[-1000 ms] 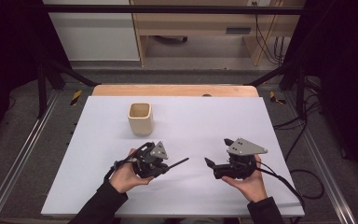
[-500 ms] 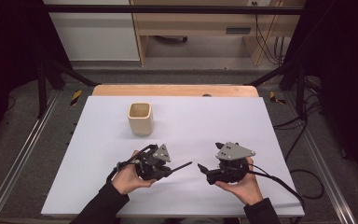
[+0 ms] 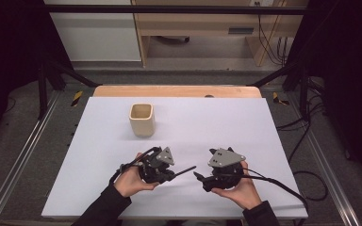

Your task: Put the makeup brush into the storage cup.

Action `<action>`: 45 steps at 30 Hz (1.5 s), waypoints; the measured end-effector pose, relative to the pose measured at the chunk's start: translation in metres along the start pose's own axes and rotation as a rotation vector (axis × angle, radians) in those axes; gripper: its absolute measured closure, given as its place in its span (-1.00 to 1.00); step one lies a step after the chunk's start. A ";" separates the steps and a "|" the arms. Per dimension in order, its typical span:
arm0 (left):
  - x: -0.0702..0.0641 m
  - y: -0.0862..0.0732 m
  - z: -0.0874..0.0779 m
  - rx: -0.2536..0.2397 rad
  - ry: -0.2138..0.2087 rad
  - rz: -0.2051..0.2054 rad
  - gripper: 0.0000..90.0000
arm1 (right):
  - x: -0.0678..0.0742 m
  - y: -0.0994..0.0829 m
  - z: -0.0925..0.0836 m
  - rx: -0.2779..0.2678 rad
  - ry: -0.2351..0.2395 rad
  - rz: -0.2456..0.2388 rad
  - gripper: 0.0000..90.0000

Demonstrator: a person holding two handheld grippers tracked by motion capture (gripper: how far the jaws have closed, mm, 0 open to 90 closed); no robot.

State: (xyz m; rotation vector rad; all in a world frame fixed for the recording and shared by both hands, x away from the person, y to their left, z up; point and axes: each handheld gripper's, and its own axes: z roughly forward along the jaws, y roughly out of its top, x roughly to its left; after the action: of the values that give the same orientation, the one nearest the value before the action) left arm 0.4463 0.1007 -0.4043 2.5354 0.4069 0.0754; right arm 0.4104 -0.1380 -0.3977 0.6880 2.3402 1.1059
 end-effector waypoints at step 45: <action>0.007 0.020 -0.008 0.055 -0.057 0.032 0.87 | 0.020 0.021 0.022 0.164 0.095 -0.291 -0.27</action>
State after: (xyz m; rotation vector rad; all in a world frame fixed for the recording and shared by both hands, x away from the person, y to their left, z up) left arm 0.4575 0.0911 -0.3867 2.5921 0.3511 0.0035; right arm 0.4130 -0.1018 -0.3976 0.3400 2.5323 0.8417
